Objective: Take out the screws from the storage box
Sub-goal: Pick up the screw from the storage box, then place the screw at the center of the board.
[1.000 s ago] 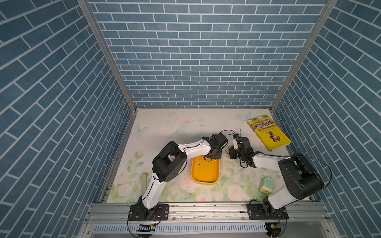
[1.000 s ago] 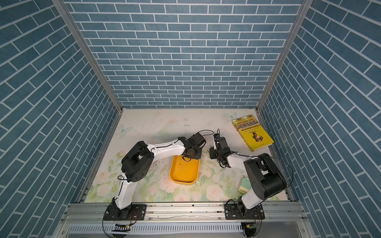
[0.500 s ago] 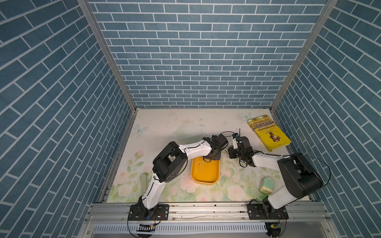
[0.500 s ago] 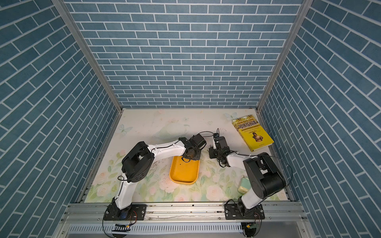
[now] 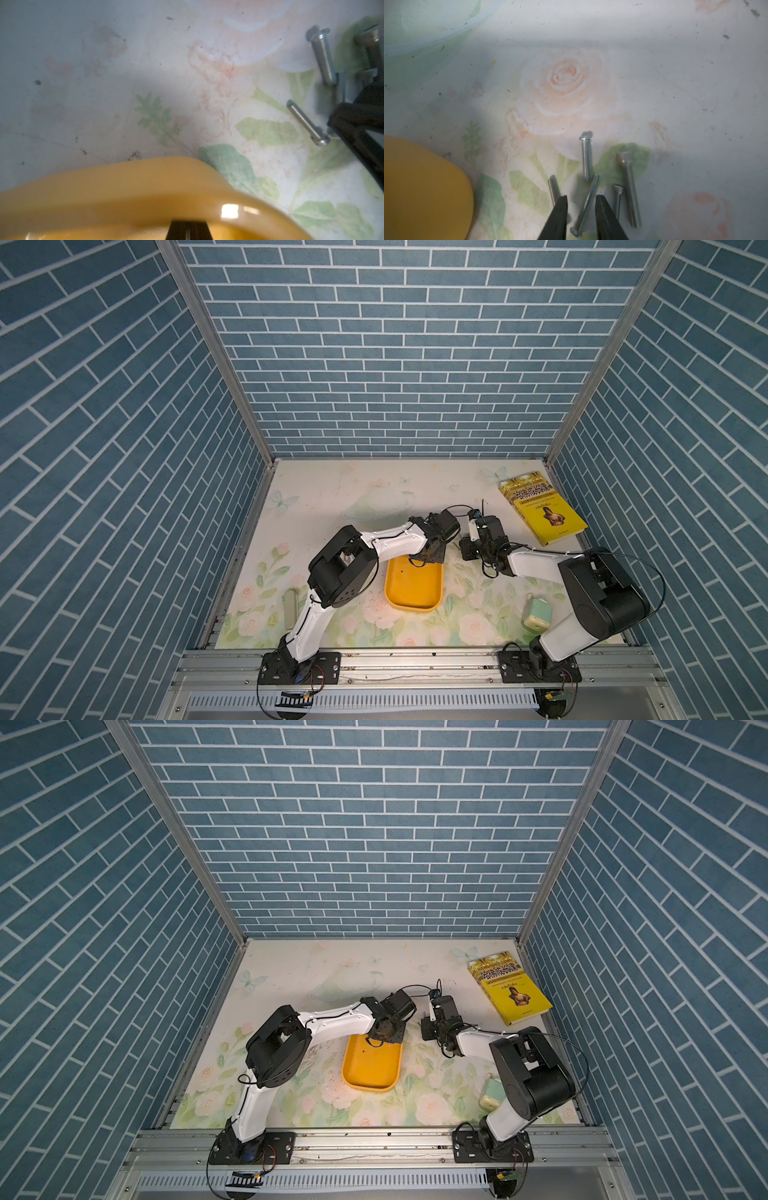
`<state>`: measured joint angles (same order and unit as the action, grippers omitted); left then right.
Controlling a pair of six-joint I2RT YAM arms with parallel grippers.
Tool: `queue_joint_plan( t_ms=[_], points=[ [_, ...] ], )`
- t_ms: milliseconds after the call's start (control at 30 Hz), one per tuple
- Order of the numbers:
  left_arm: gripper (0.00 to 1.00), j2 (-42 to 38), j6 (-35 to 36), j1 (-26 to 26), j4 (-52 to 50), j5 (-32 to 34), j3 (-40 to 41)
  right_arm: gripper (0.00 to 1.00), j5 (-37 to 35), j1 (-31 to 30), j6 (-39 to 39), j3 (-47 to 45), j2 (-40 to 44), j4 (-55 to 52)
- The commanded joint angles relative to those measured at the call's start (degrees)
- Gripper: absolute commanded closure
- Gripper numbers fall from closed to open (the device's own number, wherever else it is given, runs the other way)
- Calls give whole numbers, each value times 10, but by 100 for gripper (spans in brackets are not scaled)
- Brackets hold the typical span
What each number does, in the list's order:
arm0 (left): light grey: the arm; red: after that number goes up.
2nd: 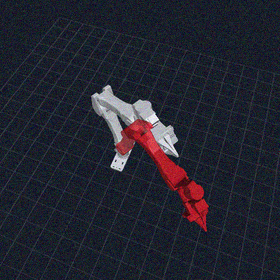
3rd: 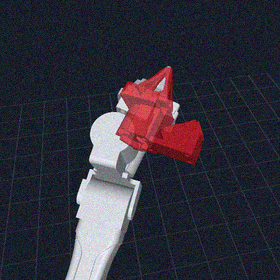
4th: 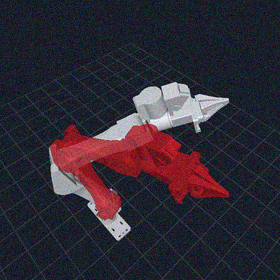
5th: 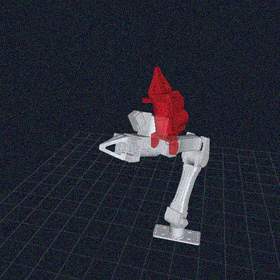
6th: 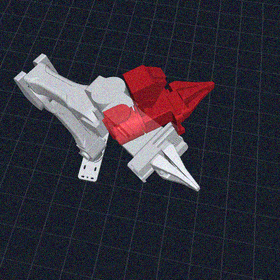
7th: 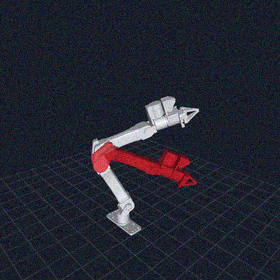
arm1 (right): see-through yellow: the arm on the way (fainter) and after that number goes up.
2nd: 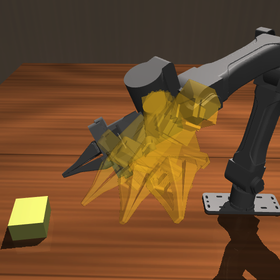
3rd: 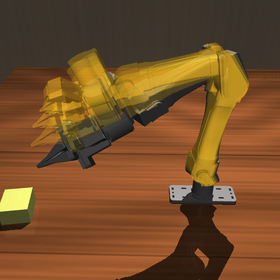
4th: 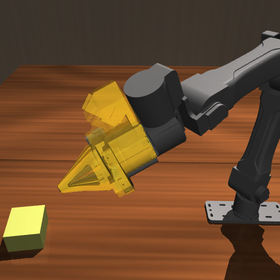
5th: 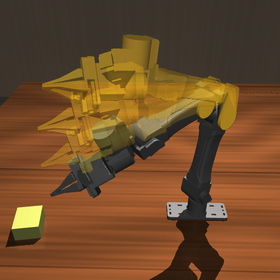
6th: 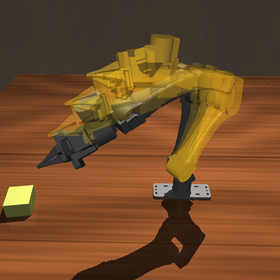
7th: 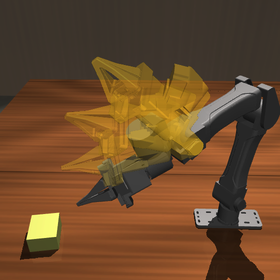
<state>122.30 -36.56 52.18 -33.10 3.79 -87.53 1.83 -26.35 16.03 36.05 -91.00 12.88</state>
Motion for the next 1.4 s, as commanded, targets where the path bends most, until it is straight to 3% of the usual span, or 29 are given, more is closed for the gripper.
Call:
queue_joint_plan(
  t_ms=[0,267,667,933,1200,1367],
  points=[
    [100,66,18,8,-36,-33,59,72,-15,0,-16,2,21,2],
    [100,-49,67,-1,47,15,95,67,-41,0,-20,-38,131,15],
    [100,-148,144,-38,80,-6,115,64,-38,0,-46,-49,218,12],
    [100,-272,152,-74,212,-41,246,61,-2,-2,-70,-50,276,23],
    [100,-423,114,-100,278,57,346,61,78,-11,-101,-29,275,45],
    [100,-462,90,-124,270,92,369,55,45,-13,-19,94,224,-86]
  ],
)
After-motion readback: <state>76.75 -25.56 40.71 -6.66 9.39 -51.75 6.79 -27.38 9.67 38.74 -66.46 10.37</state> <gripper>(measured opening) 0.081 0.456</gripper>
